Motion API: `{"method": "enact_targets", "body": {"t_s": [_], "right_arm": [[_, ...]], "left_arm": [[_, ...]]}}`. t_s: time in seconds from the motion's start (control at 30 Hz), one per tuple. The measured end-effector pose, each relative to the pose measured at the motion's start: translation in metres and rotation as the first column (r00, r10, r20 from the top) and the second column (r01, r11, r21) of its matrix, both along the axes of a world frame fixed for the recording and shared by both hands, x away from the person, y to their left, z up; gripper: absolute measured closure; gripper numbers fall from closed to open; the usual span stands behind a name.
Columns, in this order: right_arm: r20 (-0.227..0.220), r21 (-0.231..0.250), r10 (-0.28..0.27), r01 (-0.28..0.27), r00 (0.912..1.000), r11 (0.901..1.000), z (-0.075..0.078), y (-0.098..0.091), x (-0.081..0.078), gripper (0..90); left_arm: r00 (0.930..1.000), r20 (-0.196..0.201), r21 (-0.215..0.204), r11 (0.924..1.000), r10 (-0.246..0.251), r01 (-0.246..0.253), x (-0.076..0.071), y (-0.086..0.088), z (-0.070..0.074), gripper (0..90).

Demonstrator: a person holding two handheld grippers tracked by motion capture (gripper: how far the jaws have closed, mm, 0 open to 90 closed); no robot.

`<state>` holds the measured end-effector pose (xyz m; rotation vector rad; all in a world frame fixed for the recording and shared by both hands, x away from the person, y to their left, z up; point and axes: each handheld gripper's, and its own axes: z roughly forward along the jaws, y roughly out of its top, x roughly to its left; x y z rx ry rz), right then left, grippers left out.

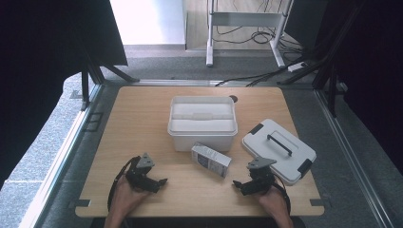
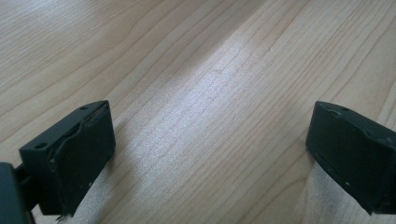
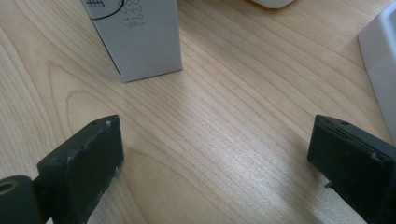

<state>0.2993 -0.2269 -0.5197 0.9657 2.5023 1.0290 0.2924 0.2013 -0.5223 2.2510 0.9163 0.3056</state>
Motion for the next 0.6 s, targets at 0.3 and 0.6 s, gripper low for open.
{"method": "enact_targets", "body": {"t_s": [0.3,0.6], "right_arm": [[-0.001,0.001,-0.012,0.012,0.9999,0.9999,0.0001,0.0006,-0.0003,3.3],[-0.002,0.002,-0.013,0.013,0.9999,0.9999,0.0001,0.0008,-0.0003,3.3]], "left_arm": [[1.0000,0.002,-0.006,1.0000,-0.004,0.004,-0.0004,0.0001,0.0001,3.0],[1.0000,0.001,-0.005,1.0000,-0.006,0.006,-0.0002,-0.0001,0.0000,2.4]]}}
